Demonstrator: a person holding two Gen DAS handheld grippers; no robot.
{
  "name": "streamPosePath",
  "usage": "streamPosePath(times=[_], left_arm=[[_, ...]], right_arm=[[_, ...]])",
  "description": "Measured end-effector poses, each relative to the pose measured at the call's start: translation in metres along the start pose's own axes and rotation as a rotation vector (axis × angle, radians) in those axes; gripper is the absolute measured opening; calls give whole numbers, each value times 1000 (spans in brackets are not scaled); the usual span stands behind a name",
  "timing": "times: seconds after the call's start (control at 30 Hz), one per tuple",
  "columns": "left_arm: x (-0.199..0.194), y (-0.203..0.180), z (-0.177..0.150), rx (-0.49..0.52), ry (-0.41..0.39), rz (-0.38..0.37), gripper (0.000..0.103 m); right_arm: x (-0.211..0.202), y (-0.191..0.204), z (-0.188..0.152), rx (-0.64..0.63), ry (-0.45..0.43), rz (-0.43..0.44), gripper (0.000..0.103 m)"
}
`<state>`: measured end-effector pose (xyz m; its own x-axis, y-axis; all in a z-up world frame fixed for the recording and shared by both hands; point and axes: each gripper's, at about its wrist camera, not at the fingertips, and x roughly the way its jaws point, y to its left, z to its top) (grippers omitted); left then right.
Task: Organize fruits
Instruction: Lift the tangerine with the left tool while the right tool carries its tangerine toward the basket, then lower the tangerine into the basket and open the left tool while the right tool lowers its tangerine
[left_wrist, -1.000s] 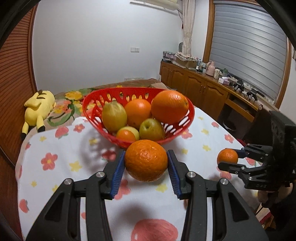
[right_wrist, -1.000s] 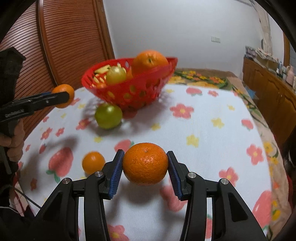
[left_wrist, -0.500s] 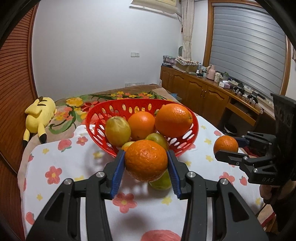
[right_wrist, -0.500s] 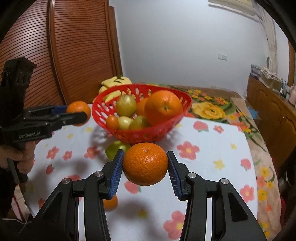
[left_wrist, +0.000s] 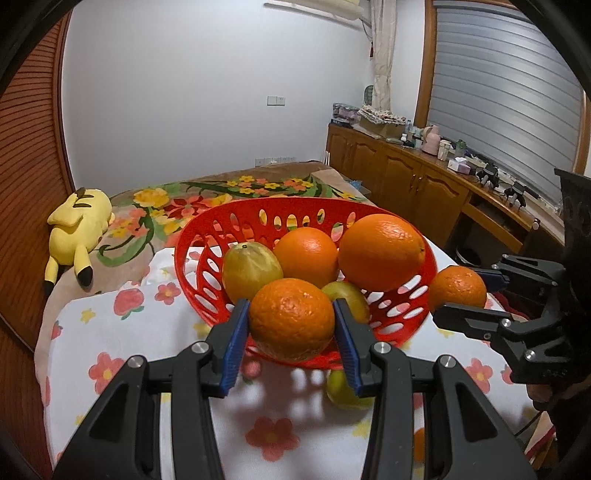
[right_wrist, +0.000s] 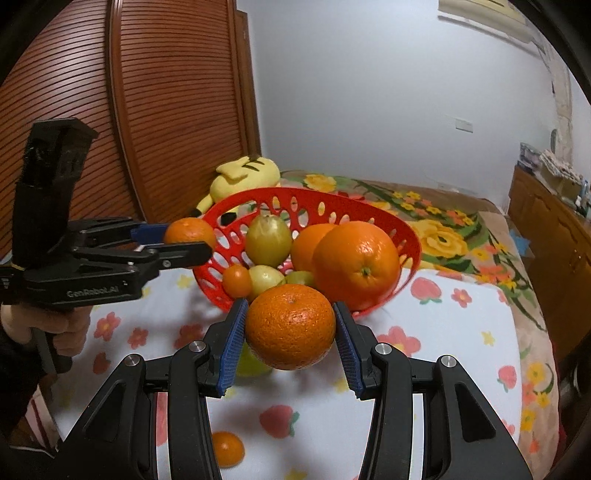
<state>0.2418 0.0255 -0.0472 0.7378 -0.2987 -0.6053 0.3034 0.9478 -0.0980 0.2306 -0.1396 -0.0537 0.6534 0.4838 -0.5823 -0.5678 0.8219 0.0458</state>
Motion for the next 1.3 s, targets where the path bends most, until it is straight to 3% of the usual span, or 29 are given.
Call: streamPosePath(times=[0.23, 0.67, 1.3], left_arm=[[16, 8, 6, -16, 12, -7, 47], [9, 31, 19, -36, -25, 15, 52], [4, 53, 11, -70, -25, 42, 53]], right_arm=[[14, -3, 7, -12, 12, 16, 47], [38, 1, 20, -51, 34, 41, 47], [80, 17, 45, -116, 66, 30, 47]])
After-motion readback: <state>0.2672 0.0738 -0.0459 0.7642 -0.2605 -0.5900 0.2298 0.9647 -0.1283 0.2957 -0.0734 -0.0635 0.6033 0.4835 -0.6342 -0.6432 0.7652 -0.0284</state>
